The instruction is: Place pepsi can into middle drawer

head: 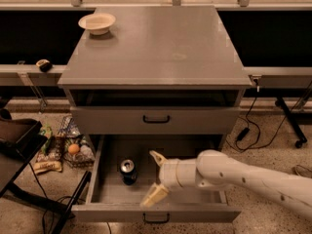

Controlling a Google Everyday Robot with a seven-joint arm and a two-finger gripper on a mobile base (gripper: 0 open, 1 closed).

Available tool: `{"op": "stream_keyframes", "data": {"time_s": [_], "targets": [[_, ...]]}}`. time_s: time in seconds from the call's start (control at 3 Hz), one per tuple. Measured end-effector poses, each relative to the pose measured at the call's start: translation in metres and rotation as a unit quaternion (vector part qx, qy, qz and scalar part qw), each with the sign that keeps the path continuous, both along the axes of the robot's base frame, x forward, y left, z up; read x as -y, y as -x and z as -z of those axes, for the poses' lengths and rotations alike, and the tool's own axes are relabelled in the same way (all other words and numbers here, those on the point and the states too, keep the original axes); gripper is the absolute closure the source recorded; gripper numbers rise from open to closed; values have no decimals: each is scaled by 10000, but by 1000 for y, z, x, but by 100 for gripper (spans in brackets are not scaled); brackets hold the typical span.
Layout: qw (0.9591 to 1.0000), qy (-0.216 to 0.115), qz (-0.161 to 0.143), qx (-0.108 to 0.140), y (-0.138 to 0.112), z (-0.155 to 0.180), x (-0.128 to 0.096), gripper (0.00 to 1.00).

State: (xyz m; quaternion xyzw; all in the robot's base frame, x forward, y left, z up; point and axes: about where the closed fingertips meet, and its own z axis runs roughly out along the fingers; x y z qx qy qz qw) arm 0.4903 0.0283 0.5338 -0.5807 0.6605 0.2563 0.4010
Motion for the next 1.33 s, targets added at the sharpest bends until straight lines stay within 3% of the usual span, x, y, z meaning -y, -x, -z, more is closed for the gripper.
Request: {"op": "stream_keyframes", "data": {"time_s": [0.33,0.67,1.0,1.33], "targets": [[9986,519,85,16,30,-35,28,0],[9940,1005,421,64,49,-79,64,0],[9813,1717,849,159,51,-110,101,0],[9512,2824,1027,696,32,-176,134,0]]}}
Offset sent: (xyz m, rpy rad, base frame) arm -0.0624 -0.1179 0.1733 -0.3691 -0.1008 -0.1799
